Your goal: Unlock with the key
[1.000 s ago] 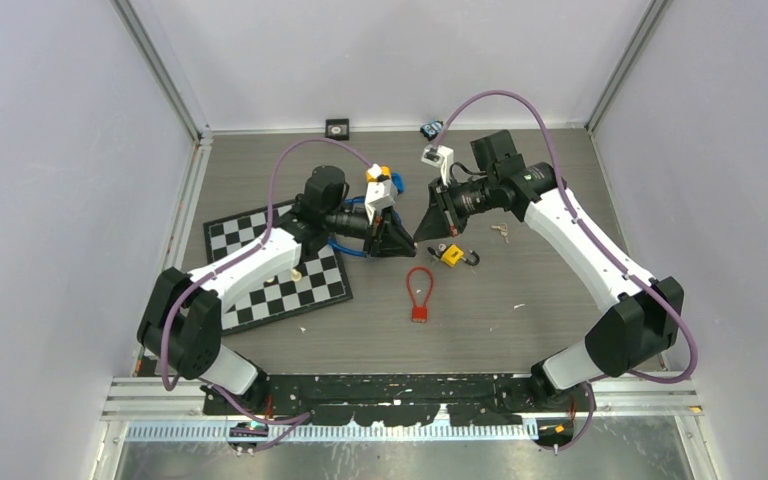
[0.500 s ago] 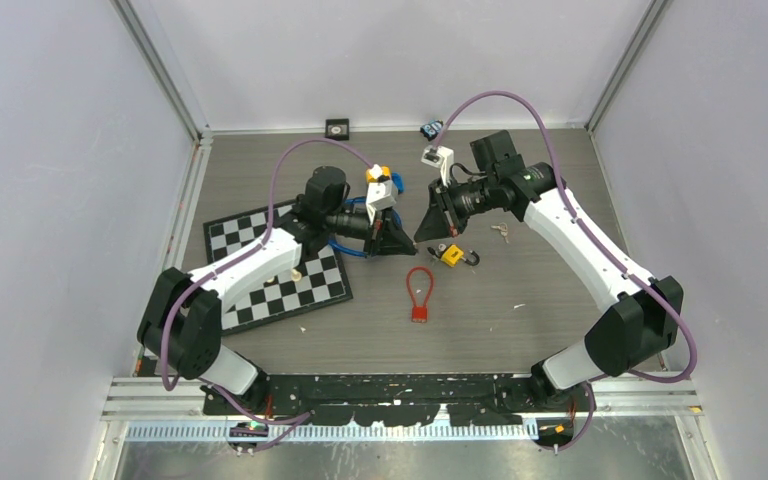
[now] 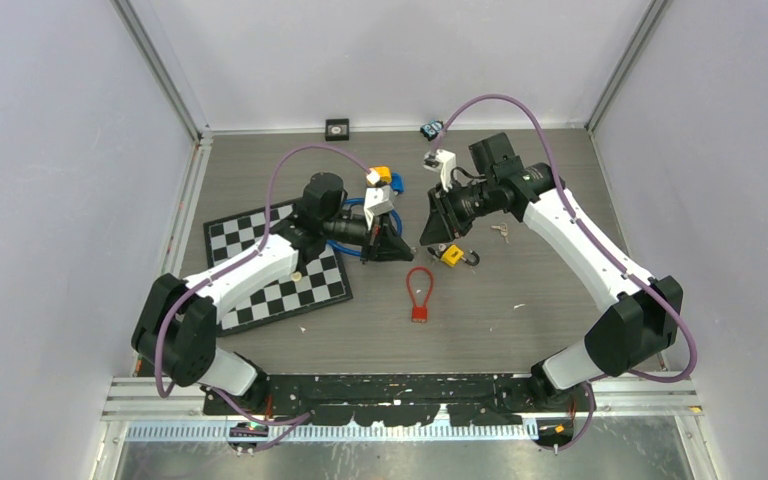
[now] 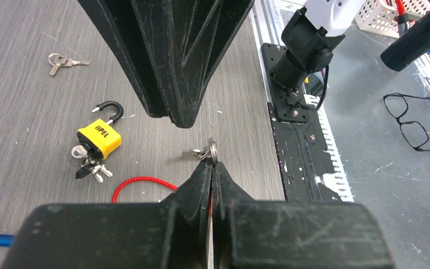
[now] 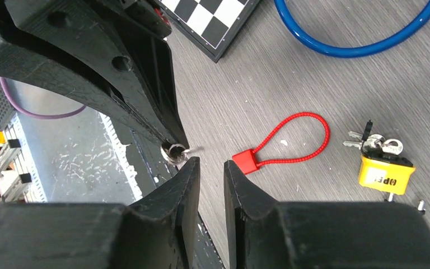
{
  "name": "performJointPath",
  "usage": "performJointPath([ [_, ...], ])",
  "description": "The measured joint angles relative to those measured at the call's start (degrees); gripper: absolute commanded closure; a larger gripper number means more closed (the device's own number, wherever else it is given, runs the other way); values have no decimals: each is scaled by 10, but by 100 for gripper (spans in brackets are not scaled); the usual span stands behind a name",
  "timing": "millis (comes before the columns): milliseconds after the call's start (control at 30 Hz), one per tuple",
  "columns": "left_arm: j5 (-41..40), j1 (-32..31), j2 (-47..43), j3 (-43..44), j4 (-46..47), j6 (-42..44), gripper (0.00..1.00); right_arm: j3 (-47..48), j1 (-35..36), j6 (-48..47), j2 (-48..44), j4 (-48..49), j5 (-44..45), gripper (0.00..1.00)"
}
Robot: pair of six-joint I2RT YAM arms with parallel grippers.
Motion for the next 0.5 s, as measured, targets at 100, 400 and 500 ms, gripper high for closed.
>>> performJointPath([
  [100,-2,0,0,0,-10,3,100,0,0,-7,0,-6,3,73],
  [400,-31,0,0,3,-55,5,100,0,0,-37,0,-27,-19,52],
  [500,-28,0,0,4,-52,-9,100,-5,3,-55,0,-25,-26,49],
])
